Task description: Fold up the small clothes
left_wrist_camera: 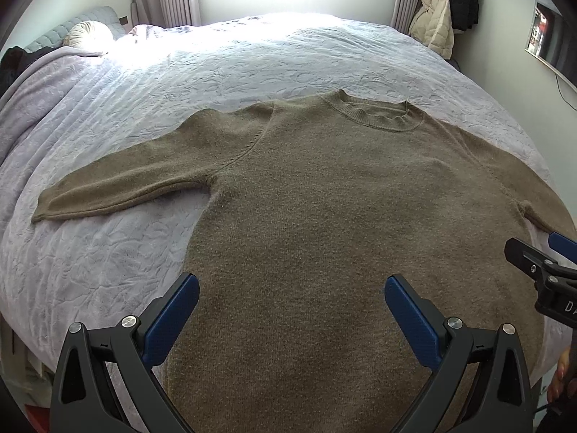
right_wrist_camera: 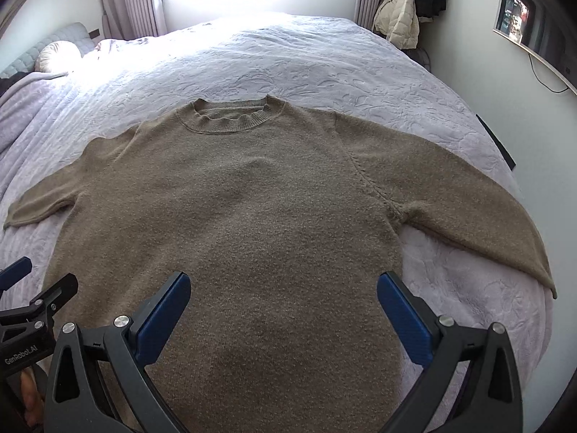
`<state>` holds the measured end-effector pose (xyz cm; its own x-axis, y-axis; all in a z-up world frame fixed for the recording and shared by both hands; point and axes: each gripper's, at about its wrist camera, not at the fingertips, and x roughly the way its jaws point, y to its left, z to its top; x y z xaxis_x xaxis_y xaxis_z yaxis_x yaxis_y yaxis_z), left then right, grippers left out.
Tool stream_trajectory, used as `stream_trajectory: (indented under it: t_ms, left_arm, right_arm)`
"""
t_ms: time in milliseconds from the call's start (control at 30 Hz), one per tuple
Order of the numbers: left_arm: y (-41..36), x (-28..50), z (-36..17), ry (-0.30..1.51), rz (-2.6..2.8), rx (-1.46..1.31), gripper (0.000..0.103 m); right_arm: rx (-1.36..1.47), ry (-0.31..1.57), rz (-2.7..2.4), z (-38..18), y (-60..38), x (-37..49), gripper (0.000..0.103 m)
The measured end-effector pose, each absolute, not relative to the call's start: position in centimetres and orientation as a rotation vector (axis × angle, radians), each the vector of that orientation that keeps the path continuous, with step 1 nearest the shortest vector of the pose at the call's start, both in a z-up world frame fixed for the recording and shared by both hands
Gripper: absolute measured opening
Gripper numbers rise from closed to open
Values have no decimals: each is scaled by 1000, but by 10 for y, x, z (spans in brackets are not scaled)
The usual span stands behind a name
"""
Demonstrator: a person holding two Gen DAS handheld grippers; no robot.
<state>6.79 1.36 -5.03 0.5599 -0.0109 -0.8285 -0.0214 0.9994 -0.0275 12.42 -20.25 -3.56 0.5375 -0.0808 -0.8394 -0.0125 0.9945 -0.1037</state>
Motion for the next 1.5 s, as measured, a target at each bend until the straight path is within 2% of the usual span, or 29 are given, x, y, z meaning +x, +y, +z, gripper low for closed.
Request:
stream_trajectory:
  t_ms: [600, 800, 1000, 1133, 1333, 1467, 1500]
  left_arm:
    - [39, 81, -58, 985, -47, -140, 103]
    - [112, 94, -57, 916, 28, -293, 103]
    - [224, 104, -72, 854, 240, -458, 103]
    - [289, 105, -91, 831, 331, -592, 103]
    - [341, 121, -125, 844, 373, -752, 103]
    - [343, 141, -123, 824, 340, -761, 102]
    - [340, 146, -121, 819, 322, -759, 94]
  right_arm:
    - [-36, 998, 70, -39, -192, 131, 103]
    - [63, 952, 139, -33, -193, 130, 103]
    - [95, 947, 266, -33, -175, 131, 97]
    - [92, 964, 313, -37, -158, 133, 96]
    - [70, 990, 329, -44, -140, 133, 96]
    - [61, 1007, 331, -47, -135, 134, 96]
    - [58, 1008, 335, -48, -133, 134, 96]
